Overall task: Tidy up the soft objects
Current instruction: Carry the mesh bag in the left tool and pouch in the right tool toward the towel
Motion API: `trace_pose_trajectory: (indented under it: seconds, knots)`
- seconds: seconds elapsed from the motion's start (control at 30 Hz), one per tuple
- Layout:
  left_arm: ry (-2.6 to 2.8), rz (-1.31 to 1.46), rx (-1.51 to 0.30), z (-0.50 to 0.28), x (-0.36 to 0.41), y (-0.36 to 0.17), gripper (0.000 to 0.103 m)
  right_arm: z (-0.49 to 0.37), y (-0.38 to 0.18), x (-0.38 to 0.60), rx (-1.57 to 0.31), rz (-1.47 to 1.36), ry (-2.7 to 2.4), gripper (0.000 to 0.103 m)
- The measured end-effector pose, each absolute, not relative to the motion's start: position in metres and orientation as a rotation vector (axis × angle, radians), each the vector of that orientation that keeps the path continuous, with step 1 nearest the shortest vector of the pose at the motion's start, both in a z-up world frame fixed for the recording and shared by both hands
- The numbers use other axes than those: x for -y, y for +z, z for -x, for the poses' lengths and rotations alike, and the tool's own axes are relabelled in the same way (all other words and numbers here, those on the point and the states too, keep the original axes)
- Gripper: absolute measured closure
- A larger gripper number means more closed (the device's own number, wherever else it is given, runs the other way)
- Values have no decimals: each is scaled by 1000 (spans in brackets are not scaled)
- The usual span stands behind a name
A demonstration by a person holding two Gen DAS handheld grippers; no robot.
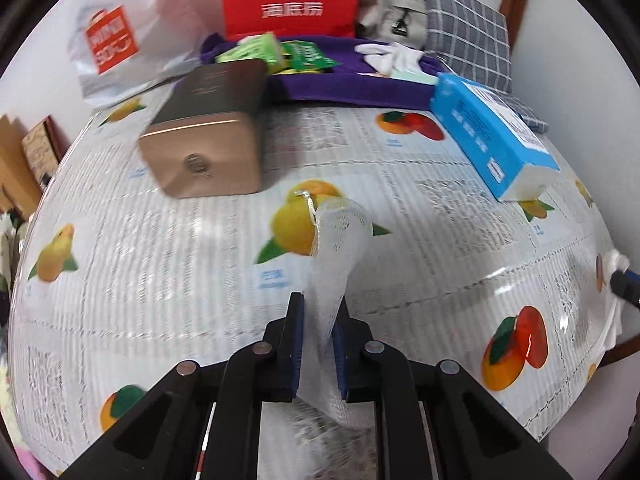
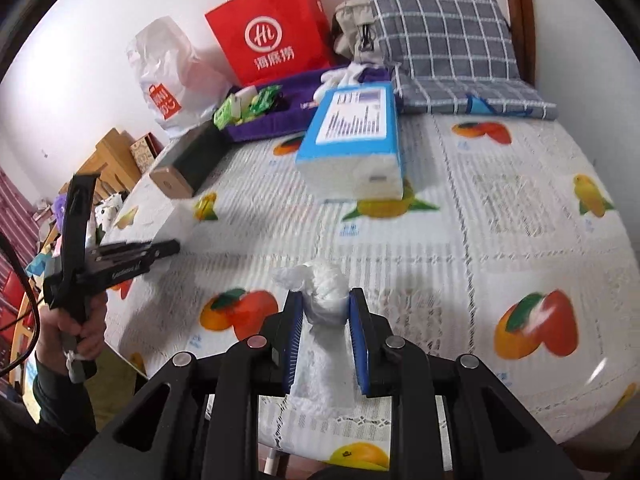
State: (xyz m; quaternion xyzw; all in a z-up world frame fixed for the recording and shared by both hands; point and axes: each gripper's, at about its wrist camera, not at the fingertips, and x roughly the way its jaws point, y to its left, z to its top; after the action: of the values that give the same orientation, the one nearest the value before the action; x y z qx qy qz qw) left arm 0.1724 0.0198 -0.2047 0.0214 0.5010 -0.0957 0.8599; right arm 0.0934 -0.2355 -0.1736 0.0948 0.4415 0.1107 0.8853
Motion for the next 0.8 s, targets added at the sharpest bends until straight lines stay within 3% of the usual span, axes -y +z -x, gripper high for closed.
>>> trace_pose_trajectory:
  seconds: [0.8]
  knots:
    - [-105,25,-946,-186,-79,-125,90,-143,-99,232,-818,-167,185,80]
